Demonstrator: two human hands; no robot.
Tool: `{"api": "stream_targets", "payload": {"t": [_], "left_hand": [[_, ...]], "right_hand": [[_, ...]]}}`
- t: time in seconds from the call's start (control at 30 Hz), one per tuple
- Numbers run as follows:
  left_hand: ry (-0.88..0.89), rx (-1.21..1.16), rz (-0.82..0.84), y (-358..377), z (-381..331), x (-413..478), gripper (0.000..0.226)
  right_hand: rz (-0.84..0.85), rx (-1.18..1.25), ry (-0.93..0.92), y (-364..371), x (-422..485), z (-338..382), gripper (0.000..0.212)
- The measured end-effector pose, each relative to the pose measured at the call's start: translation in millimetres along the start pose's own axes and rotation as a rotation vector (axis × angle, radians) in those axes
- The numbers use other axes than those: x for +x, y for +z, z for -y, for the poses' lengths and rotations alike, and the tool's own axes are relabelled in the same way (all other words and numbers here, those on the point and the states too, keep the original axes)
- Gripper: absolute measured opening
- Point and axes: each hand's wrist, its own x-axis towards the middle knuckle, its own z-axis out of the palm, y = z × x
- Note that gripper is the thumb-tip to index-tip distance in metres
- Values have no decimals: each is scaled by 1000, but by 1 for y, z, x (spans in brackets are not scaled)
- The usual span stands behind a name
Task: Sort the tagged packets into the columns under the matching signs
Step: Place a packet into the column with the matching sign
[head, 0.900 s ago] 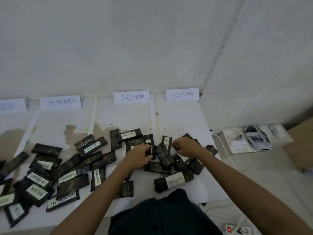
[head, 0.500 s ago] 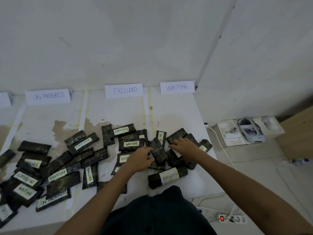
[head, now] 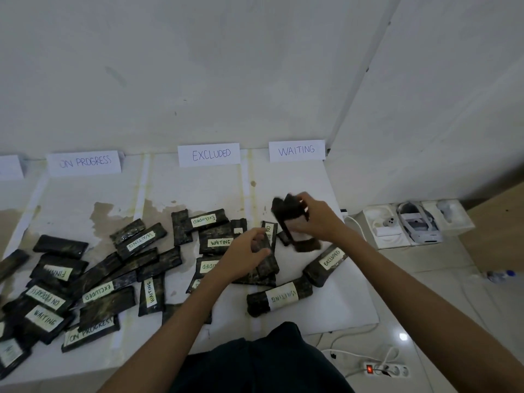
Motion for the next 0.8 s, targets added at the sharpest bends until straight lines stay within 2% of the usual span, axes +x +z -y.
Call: {"api": "stream_targets", "payload": {"t": [0.1,0.2,0.3,0.4,0.47,0.53,0.57,0.6,0.7,0.8], "left_hand": [[68,105,-58,6,-4,0,76],[75,265,-125,7,-4,-3,94],[99,389,-168,-2,2,-5,95],[167,429,-197,-15,9,-3,89],[219,408,-187,-24,9,1,82],[263,428,-164,-33,8,8,78],[273,442,-152,-37,7,13,77],[280,456,-142,-41,5,19,77],[278,463,-103,-51,-4,41,76],[272,417,-79,-54,-18,67,70]], "right_hand": [[-120,454,224,1,-5,16,55],[-148,861,464,14,-9,27,49],[-158,999,571,30,-18,40,45],[-171,1085,573,40,-25,55,31],[-234,1081,574,42,-26,58,24],[-327,921,606,39,-24,56,52],[-354,758,606,37,-24,53,68],[-366,586,570,34,-24,51,76],[-388,261,390,22,-21,45,67],[-384,172,353,6,-7,35,59]]}}
